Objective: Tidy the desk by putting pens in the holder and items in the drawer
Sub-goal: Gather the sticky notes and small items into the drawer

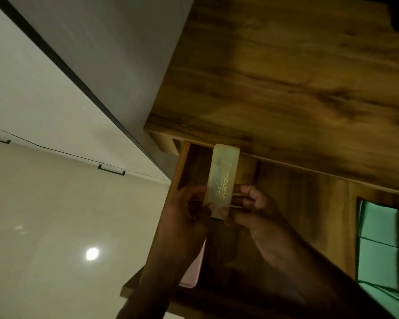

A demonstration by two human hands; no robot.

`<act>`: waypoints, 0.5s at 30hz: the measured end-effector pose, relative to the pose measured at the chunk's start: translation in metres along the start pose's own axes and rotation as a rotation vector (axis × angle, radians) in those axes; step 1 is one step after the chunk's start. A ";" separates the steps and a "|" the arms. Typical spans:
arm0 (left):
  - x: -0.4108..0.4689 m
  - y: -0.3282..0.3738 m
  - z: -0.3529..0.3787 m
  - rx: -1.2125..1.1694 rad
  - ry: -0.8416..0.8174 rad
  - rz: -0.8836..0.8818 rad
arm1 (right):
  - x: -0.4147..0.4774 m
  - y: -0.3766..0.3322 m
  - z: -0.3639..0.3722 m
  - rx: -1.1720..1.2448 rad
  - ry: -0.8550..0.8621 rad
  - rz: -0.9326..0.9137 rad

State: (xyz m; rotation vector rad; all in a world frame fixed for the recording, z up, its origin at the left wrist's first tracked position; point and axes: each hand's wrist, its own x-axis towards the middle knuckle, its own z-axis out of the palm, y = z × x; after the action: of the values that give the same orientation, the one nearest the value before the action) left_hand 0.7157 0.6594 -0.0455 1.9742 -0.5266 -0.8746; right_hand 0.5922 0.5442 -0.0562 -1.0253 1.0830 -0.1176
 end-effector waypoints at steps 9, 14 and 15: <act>0.030 -0.019 0.009 0.366 0.001 0.001 | 0.035 0.009 0.027 -0.187 0.030 0.110; 0.036 -0.020 0.017 0.571 -0.044 0.037 | 0.058 0.008 0.036 -0.215 0.050 0.108; 0.036 -0.019 0.018 0.600 -0.068 0.024 | 0.062 0.008 0.038 -0.236 0.047 0.095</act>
State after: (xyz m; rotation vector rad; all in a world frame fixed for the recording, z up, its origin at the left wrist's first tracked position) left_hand 0.7262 0.6354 -0.0813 2.4705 -0.9326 -0.8326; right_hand 0.6500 0.5391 -0.1008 -1.1841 1.2066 0.0647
